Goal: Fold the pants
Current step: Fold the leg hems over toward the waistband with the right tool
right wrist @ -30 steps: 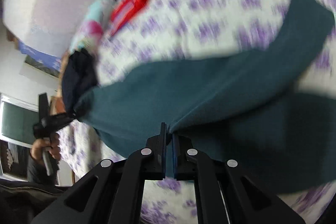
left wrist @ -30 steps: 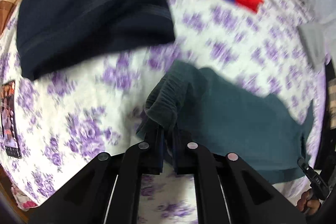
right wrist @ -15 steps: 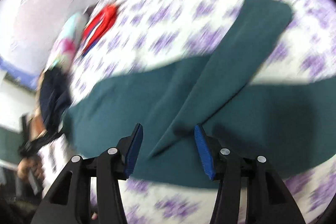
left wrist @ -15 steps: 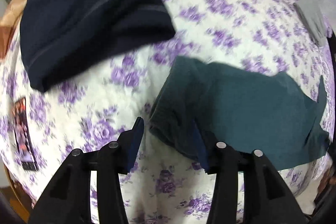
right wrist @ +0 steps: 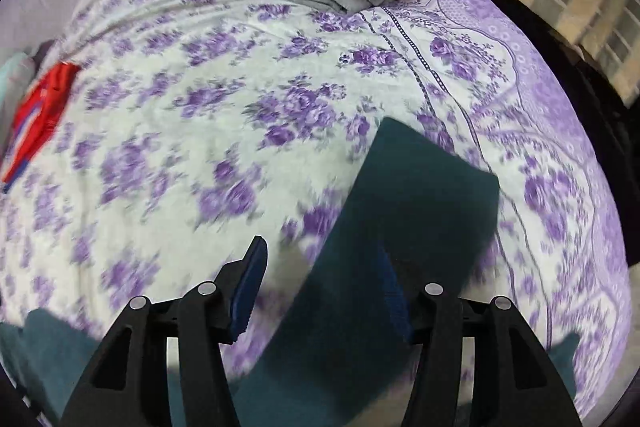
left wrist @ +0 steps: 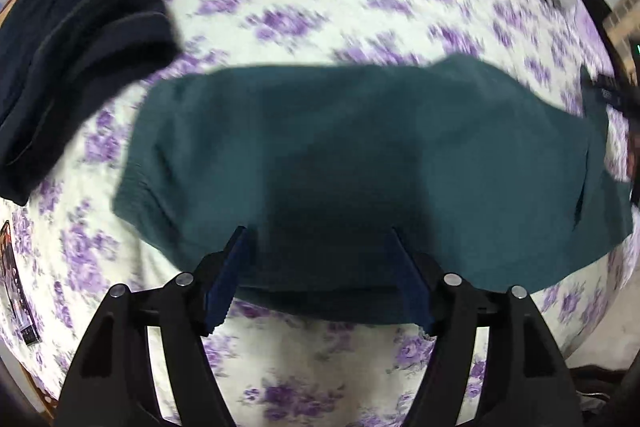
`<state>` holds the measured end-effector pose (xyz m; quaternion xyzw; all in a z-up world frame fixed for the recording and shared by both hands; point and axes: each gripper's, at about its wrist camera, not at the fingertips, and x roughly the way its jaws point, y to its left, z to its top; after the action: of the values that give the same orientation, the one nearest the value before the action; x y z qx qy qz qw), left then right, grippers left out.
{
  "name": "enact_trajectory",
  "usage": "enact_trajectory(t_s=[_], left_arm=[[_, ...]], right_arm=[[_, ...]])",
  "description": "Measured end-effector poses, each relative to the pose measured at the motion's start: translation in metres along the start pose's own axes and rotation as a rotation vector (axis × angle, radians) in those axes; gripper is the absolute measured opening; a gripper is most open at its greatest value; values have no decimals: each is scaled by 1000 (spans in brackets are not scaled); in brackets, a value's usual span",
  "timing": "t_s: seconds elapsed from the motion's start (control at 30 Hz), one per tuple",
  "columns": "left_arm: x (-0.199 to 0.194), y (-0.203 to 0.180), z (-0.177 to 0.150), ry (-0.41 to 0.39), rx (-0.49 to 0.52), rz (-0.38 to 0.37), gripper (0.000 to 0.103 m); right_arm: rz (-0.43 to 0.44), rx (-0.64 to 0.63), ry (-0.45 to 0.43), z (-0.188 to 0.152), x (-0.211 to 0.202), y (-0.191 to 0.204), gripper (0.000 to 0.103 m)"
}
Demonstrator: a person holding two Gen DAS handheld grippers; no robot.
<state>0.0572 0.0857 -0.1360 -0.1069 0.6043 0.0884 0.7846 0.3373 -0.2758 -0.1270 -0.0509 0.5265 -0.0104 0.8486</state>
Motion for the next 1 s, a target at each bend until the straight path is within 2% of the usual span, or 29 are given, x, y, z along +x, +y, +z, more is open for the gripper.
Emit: enact_trajectory(t_s=[0.1,0.17,0.23,0.27,0.3,0.33,0.43,0.5,0.6,0.7,0.83,0.87,0.93,1.0], left_arm=[[10,-7,-2,5,5,38,72],[15,-7,-1,18,-8,51,74],[18,-6,0,24,-17,60,78],[19,-6,1,26,-23,63,78],[20,-5,1,30,-26,65,79],[21,-5,2,34,-28,66,80],[23,-5,5,39,-18,68,81],[24,-3,6,42,-2,65,82],[26,1,7,47,14,54,83],[25,6,11,54,35,40,83],[28,7,12,64,78,31,84],[30,6,16,67,84,31,84],[29,1,16,72,98,31,84],[27,2,17,68,119,43,84]], right_arm=[[-73,-4,32,10,19,-4,56],[-66,22,43,13,28,-13,54],[-55,32,39,16,30,-20,31],[-52,33,34,16,27,-25,6],[-35,52,27,16,23,-33,5],[-4,86,16,16,18,-43,5],[123,200,-88,4,-24,-84,5],[214,273,-177,-21,-66,-120,5],[247,336,-232,-69,-108,-161,5],[272,419,-190,-126,-115,-194,5],[280,552,-41,-195,-71,-217,5],[254,572,-17,-205,-63,-219,5],[263,641,-29,-221,-59,-223,5],[278,710,-56,-227,-66,-226,12]])
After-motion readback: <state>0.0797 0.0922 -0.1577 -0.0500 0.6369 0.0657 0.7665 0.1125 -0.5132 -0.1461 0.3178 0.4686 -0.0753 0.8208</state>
